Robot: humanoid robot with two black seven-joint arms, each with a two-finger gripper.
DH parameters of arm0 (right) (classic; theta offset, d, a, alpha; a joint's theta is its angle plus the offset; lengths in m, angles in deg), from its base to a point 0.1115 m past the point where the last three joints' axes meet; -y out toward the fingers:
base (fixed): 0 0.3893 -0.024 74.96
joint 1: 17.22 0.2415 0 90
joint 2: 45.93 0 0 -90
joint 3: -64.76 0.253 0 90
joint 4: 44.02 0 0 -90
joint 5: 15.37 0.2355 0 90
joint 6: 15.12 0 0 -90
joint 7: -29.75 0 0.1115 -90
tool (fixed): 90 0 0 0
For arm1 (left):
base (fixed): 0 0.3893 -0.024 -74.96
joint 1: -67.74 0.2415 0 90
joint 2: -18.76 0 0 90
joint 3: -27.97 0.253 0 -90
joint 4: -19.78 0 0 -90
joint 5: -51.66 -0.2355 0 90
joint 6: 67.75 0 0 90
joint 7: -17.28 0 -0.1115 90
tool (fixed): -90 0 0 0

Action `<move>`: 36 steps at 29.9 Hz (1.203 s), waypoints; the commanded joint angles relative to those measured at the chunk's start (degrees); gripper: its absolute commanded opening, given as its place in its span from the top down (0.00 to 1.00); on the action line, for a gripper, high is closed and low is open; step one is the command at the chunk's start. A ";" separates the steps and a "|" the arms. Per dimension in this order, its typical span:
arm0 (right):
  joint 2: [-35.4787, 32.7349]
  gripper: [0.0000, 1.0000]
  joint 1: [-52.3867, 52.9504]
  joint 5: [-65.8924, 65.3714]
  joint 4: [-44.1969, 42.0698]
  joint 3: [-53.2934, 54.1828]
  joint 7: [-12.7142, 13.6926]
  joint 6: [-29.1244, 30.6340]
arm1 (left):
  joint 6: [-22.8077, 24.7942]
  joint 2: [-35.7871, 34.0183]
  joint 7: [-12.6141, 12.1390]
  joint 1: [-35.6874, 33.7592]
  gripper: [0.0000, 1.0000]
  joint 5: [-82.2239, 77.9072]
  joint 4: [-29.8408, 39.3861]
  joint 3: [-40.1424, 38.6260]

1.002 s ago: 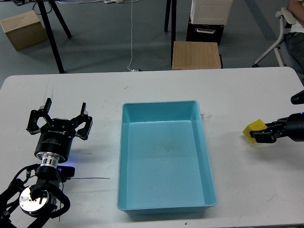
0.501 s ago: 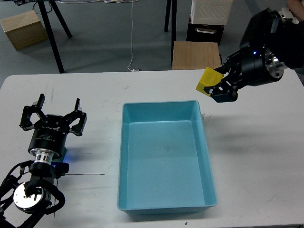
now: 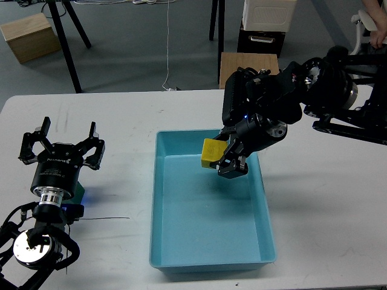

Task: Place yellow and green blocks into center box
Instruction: 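Lift the yellow cube and carry it over the blue tray, then lower the yellow cube into the tray, release, and withdraw right gripper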

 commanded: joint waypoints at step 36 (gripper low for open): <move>-2.25 0.04 -6.68 11.96 -9.57 25.36 0.00 0.00 | -0.96 -18.45 0.00 -10.09 0.00 -0.09 -0.19 -0.75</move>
